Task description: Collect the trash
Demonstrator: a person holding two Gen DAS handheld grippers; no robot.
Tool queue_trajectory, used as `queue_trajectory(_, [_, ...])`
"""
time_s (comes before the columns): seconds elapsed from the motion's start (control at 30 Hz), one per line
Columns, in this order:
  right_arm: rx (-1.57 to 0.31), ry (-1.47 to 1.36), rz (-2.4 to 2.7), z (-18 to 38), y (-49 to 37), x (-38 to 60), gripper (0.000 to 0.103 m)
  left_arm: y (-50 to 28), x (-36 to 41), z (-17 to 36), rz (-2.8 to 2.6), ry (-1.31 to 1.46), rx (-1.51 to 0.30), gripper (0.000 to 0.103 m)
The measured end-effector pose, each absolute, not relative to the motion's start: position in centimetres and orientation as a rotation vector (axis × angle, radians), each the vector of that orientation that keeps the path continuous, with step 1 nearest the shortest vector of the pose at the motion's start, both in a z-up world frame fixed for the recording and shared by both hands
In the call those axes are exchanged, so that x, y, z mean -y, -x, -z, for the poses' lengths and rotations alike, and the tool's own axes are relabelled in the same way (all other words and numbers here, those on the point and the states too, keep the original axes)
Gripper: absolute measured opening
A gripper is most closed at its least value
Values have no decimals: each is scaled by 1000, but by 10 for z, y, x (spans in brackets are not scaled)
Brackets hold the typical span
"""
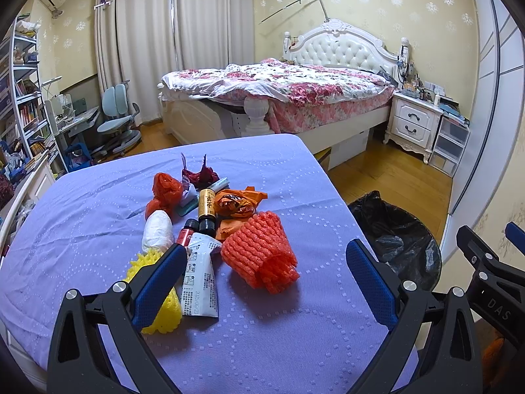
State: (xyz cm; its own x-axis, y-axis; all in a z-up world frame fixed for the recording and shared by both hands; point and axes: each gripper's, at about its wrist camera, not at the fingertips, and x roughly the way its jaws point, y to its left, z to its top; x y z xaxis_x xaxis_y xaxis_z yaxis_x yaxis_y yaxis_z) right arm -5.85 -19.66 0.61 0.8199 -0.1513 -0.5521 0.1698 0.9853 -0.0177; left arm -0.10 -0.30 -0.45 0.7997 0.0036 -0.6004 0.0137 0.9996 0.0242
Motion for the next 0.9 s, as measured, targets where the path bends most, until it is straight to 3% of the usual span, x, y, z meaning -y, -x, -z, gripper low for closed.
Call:
queue_trajectory(0.7, [-658, 2, 26, 9, 57, 156, 98, 19, -89, 13, -95, 16, -707, 96])
queue_trajectory(0.77, [-664, 5, 3, 8, 57, 151, 96, 25, -97, 12, -113, 24, -714, 96])
queue_trajectory(0.83, [-676, 9, -22, 8, 55, 144, 83, 29, -106, 13, -127, 32, -721, 95])
queue_trajectory(0.9, [-693, 11, -49, 9, 55, 138, 79, 29, -109, 15, -135, 34, -727, 94])
